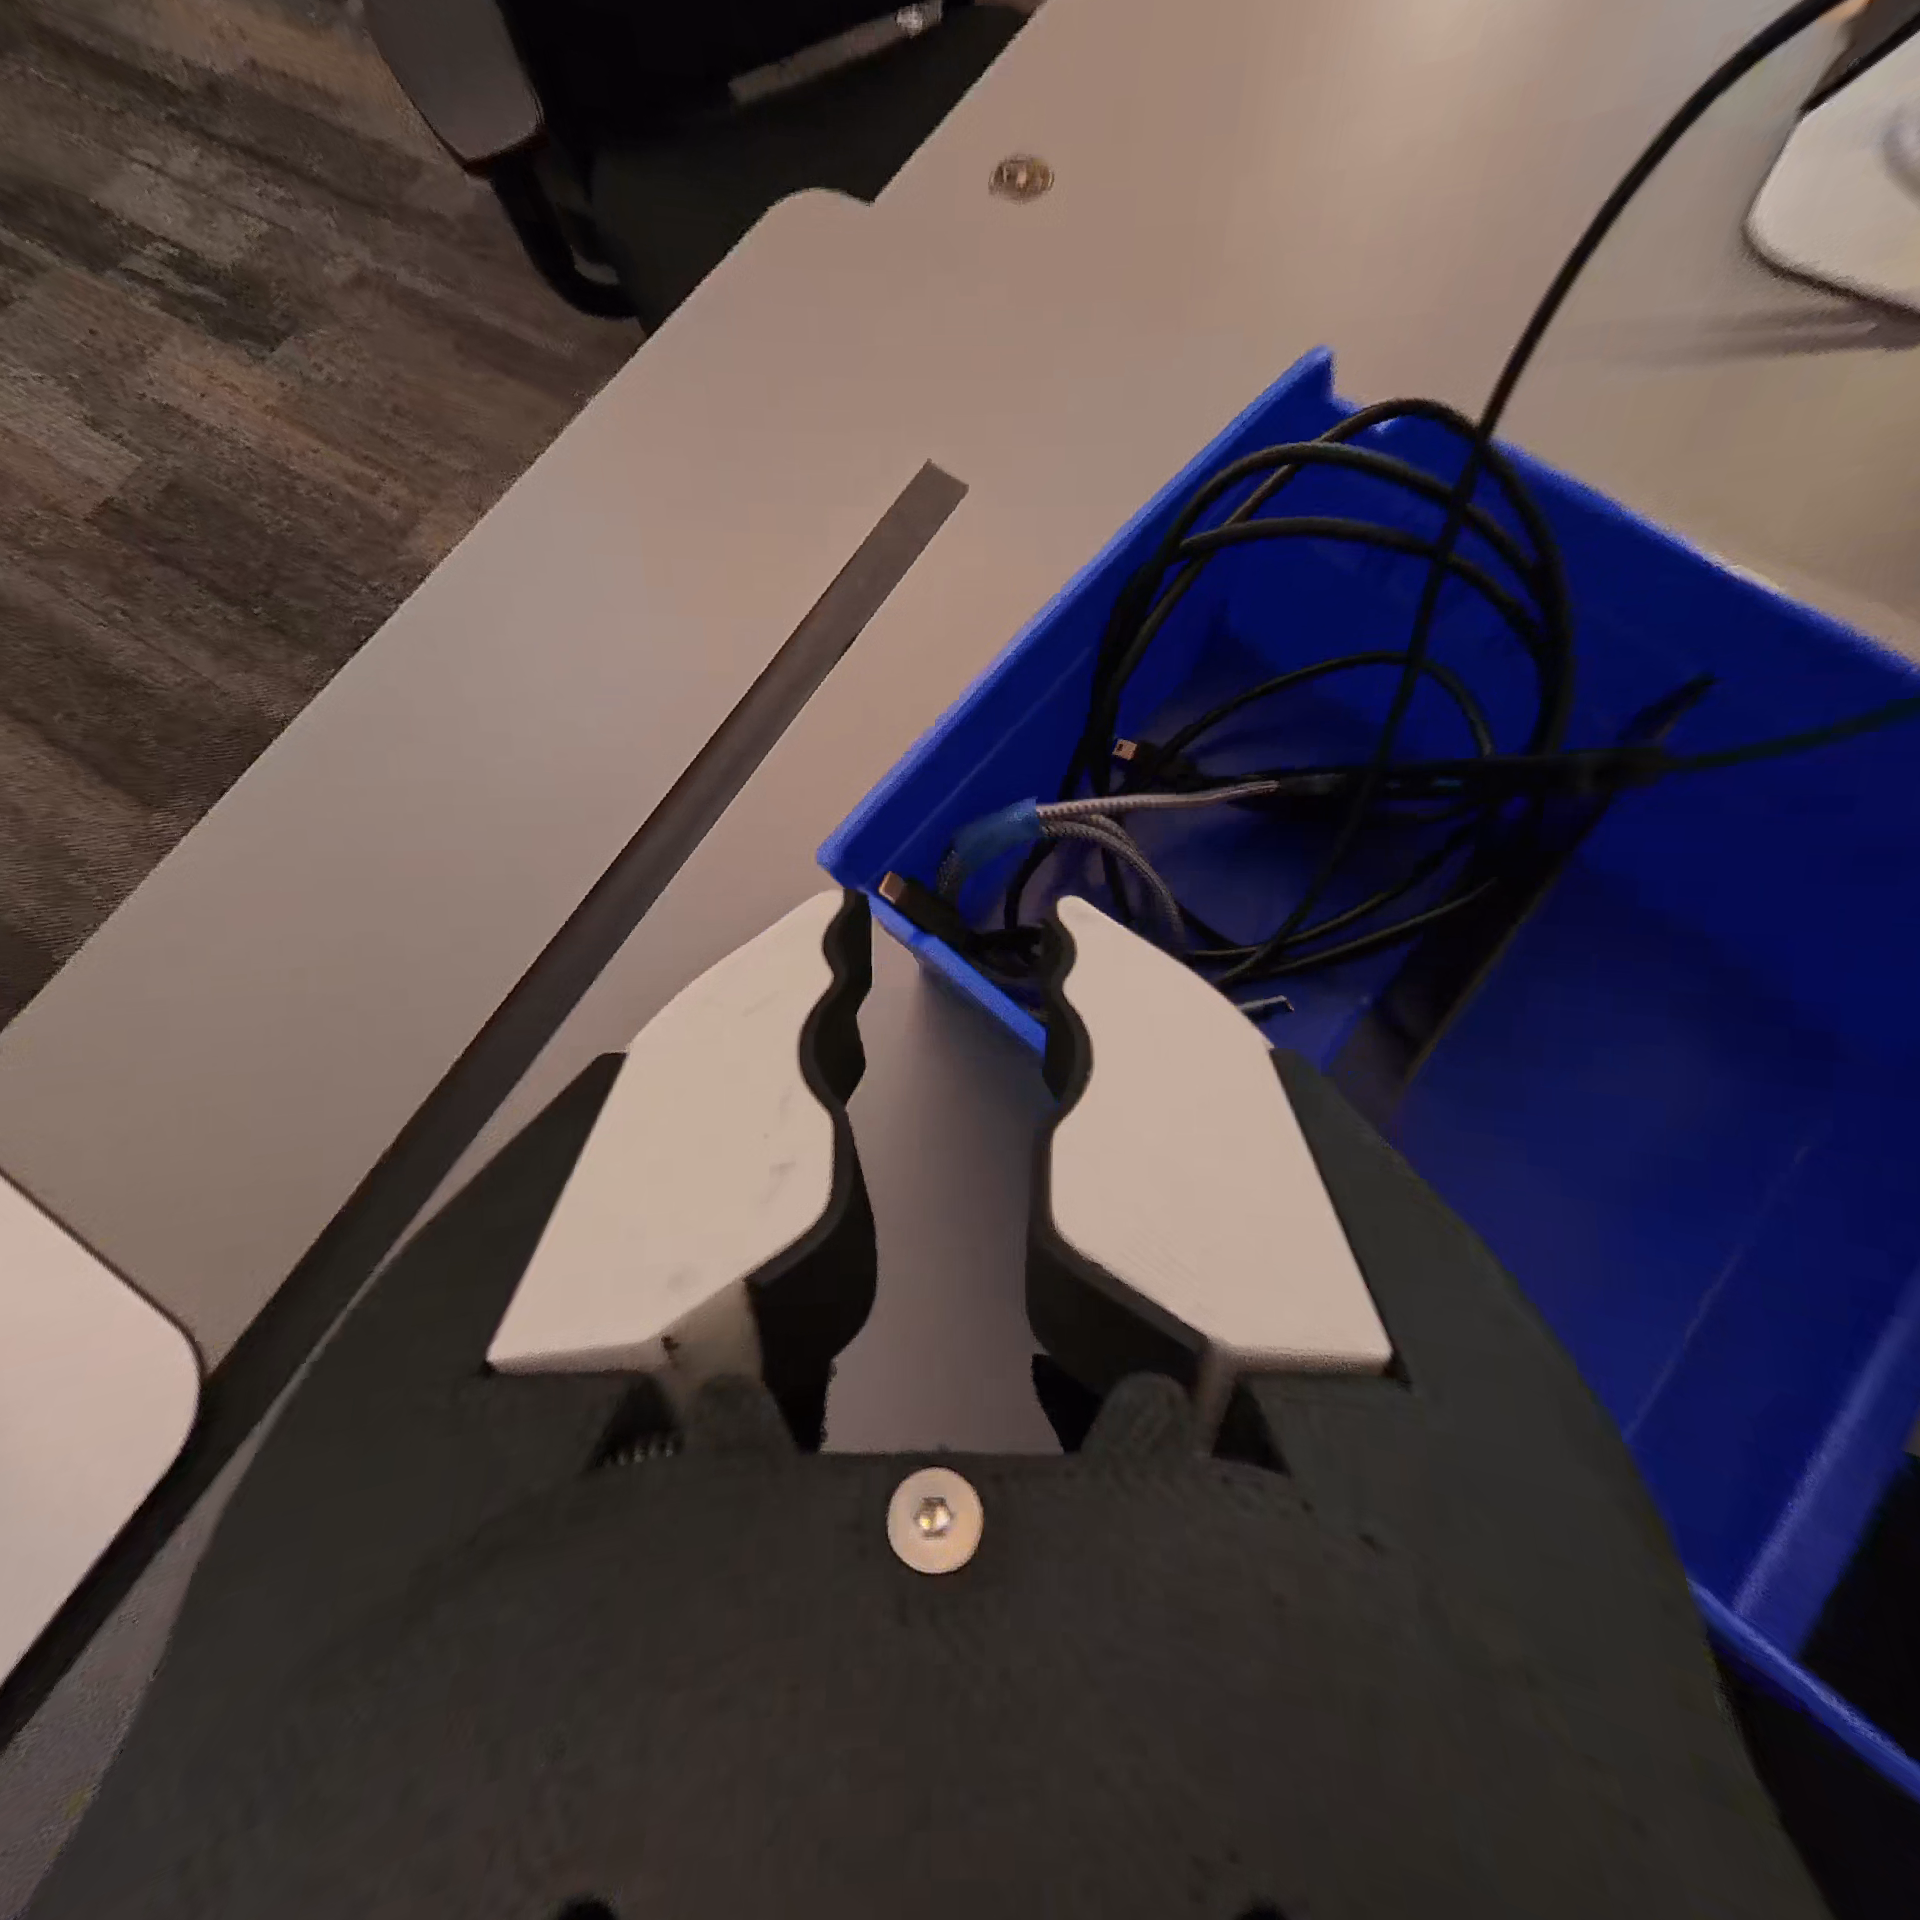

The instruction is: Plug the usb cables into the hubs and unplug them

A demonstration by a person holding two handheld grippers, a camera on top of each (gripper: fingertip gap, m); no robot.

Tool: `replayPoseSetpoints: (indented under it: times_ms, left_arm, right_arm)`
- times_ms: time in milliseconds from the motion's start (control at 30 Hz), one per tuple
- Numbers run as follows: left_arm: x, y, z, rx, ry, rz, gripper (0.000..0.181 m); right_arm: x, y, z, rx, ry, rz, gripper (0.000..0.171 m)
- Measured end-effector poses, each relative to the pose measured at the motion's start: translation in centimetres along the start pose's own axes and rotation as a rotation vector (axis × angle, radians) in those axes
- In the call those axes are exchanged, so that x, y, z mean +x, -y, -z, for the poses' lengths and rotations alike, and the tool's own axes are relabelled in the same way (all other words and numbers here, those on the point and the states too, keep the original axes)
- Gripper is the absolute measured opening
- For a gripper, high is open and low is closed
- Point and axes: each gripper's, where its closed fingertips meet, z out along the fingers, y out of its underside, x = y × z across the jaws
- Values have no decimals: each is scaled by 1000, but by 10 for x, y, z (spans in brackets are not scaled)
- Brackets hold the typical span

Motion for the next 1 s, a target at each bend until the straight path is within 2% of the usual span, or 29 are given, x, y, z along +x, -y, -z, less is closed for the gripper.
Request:
replayPoseSetpoints:
  times_ms: [100,200,267,333,433,467,533,600,700,767,833,900,1000]
  left_arm:
    - [2,-11,31,69,-13,20,33]
    - [11,-29,64,151,-66,77,30]
    - [18,-43,82,194,-117,122,28]
    - [21,-58,98,204,-149,149,28]
    - [17,-75,122,219,-147,155,28]
    - [14,-80,132,225,-137,153,28]
    - [4,-87,153,253,-103,155,31]
    - [-10,-92,180,312,-46,158,35]
    - [-30,-92,221,382,38,166,37]
    - [-37,-96,245,383,72,169,47]
    - [-40,-98,265,394,93,157,48]
    - [-46,-100,279,400,136,145,49]
    - [-51,-98,292,416,160,117,50]
  right_arm:
    - [32,35,15,239,-52,-171,38]
    - [37,70,20,462,94,-335,36]
    - [30,76,17,473,169,-354,36]
    - [27,81,14,480,143,-310,35]
    - [11,91,9,481,160,-221,19]
    - [8,87,3,432,144,-214,14]
    - [8,76,1,323,59,-169,19]
    - [13,78,21,358,-72,-123,21]
    - [-4,94,61,534,-129,-47,21]
    - [-3,68,62,429,-224,28,23]
    - [13,22,48,180,-330,89,38]
    - [19,-19,27,-38,-308,90,39]
    - [24,-63,-3,-281,-240,68,32]
